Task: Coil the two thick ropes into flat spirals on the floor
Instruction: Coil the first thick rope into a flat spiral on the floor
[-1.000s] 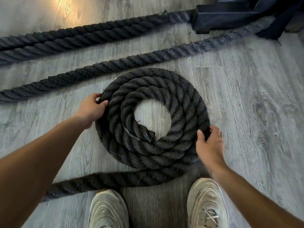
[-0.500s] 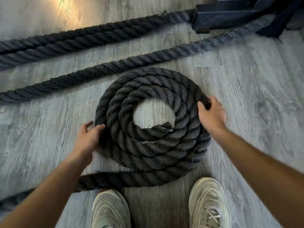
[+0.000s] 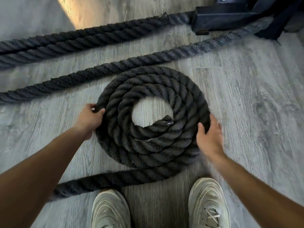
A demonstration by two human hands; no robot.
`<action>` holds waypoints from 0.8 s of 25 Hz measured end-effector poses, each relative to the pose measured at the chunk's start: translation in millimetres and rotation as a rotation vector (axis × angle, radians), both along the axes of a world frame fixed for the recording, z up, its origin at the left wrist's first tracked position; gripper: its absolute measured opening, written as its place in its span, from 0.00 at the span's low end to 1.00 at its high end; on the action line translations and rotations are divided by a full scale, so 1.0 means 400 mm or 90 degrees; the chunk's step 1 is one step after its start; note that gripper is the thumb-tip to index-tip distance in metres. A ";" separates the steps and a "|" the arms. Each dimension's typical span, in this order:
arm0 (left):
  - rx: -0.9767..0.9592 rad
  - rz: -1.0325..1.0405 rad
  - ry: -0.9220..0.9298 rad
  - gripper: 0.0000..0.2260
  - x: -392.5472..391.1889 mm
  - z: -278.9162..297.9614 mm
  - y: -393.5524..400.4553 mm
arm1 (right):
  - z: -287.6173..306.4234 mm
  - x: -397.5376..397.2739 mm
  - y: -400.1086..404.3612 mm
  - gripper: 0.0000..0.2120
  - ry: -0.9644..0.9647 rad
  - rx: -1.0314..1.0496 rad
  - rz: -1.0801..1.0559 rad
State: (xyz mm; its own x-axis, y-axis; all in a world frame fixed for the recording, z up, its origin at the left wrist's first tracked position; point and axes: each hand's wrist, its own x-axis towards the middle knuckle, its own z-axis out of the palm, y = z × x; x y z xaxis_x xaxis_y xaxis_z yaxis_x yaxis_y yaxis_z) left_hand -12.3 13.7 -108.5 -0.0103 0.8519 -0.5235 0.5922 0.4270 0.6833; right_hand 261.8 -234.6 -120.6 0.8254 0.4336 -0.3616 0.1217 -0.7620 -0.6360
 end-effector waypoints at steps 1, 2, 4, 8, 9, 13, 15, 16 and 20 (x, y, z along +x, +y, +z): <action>-0.004 0.035 -0.007 0.21 -0.012 -0.003 -0.035 | 0.001 0.040 0.039 0.27 0.005 -0.012 0.022; -0.006 0.072 -0.010 0.22 -0.030 -0.013 -0.078 | 0.008 0.080 0.086 0.26 0.015 -0.007 0.038; -0.025 0.131 -0.005 0.24 -0.059 -0.035 -0.166 | 0.023 0.145 0.177 0.23 0.016 0.006 0.076; -0.090 0.177 -0.046 0.22 -0.063 -0.052 -0.240 | 0.026 0.183 0.237 0.22 -0.039 0.003 0.121; -0.082 0.185 -0.058 0.21 -0.054 -0.040 -0.226 | 0.022 0.170 0.214 0.22 -0.040 0.013 0.092; 0.003 0.141 -0.085 0.19 -0.018 0.008 -0.071 | 0.016 -0.012 0.030 0.28 0.013 0.001 -0.061; 0.018 0.063 -0.064 0.19 0.009 0.014 0.017 | 0.029 -0.114 -0.046 0.31 0.056 0.007 -0.067; 0.018 0.024 -0.046 0.20 0.023 0.014 0.049 | 0.033 -0.147 -0.070 0.32 0.065 0.010 -0.060; 0.055 -0.071 0.049 0.21 0.041 -0.004 0.086 | 0.019 -0.145 -0.070 0.32 0.076 -0.002 -0.053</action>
State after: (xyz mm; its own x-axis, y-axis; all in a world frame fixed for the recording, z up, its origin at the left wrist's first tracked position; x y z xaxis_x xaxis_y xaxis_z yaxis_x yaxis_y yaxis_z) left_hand 4.3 48.2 -110.1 0.0502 0.8916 -0.4501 0.6850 0.2972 0.6652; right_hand 203.7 -262.5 -113.1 0.8095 0.3639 -0.4608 -0.0185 -0.7686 -0.6395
